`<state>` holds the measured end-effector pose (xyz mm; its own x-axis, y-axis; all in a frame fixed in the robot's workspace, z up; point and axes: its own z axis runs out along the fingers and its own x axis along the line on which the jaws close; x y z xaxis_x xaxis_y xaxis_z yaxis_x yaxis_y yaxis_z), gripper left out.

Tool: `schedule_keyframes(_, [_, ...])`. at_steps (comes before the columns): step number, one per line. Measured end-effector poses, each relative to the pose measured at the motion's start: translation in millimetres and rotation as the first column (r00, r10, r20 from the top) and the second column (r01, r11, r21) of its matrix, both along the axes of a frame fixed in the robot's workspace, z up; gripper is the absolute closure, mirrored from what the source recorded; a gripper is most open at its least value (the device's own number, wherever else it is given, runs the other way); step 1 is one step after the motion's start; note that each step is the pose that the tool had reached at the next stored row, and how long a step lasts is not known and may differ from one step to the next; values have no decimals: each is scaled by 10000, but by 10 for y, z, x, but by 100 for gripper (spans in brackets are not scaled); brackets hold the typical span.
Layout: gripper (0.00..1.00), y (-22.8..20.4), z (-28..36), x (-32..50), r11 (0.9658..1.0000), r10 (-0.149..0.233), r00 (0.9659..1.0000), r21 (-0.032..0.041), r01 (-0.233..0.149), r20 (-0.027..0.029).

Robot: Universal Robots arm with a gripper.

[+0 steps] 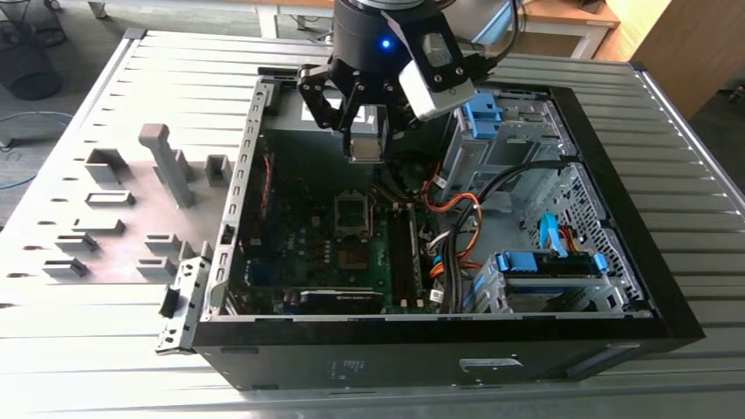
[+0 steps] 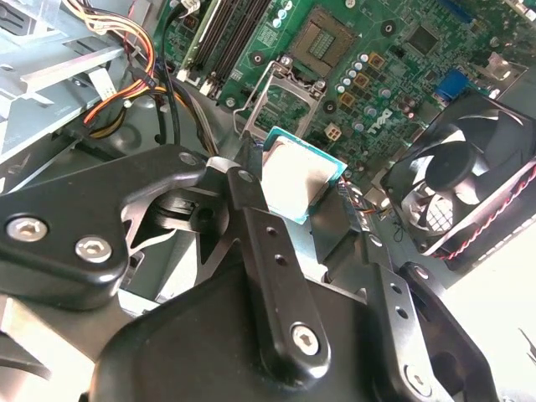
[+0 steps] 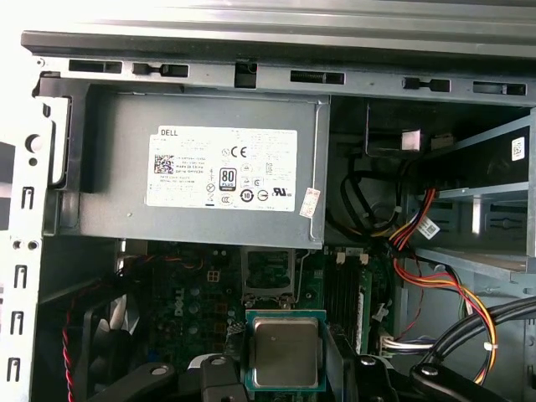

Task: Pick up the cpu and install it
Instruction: 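Place the cpu into insertion slot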

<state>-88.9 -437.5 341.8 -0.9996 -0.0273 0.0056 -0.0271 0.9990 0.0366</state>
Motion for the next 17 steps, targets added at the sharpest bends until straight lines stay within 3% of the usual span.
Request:
schedule_keyframes(6, [53, 0, -23, 0, 10000, 0, 10000, 2, 0, 1])
schedule_keyframes(17, [53, 0, -155, -17, 10000, 1, 10000, 0, -1, 0])
